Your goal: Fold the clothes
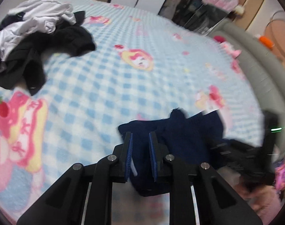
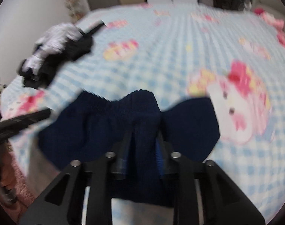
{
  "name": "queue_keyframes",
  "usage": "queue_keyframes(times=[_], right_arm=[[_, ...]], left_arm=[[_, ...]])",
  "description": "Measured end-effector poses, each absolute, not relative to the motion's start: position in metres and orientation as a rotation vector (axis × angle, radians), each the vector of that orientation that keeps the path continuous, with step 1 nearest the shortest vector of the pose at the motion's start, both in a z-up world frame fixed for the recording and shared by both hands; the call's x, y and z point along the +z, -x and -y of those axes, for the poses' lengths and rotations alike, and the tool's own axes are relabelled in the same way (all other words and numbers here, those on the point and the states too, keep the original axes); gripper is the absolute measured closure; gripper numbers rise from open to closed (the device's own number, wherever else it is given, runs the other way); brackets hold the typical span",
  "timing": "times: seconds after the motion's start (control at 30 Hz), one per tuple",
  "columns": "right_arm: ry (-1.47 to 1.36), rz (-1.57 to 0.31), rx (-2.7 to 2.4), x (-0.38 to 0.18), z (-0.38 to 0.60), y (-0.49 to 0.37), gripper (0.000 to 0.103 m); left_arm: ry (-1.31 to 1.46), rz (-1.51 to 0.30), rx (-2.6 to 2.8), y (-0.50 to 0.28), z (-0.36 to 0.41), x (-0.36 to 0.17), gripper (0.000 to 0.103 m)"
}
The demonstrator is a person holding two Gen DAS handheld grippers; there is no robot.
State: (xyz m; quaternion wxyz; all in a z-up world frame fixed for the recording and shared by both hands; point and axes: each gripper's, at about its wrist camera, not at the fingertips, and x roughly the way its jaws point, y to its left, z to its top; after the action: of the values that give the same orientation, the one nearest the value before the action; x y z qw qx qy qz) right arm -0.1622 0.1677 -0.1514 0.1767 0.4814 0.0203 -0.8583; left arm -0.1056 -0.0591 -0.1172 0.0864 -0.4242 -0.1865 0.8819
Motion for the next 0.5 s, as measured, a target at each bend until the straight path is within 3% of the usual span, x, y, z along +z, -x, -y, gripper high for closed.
queue_keyframes(times=[0.13,0.23,0.3,0.5], right_arm=[[-1.32,-0.096,-2.455,-0.151,-0.163,0.158,0.07],[-1.278,-0.108,-2.523,-0.133,-0.165,0.148,0.068],[-1.259,-0.109,-2.557,-0.124,-0.166,0.141,0.068],[-1.34,-0.213,-2.544,-0.136,-0.159,0.144,0.067]], left_arm=[[1.22,0.409,2.589,0.111,0.033,-0.116,0.084],[1.204,0.402,2.595,0.113,0.024,-0.113,0.081],[1.213,0.408,2.591,0.116,0.019,-0.114,0.071],[1.357,0.297,2.626,0.128,0.006,-0.135,0.063]])
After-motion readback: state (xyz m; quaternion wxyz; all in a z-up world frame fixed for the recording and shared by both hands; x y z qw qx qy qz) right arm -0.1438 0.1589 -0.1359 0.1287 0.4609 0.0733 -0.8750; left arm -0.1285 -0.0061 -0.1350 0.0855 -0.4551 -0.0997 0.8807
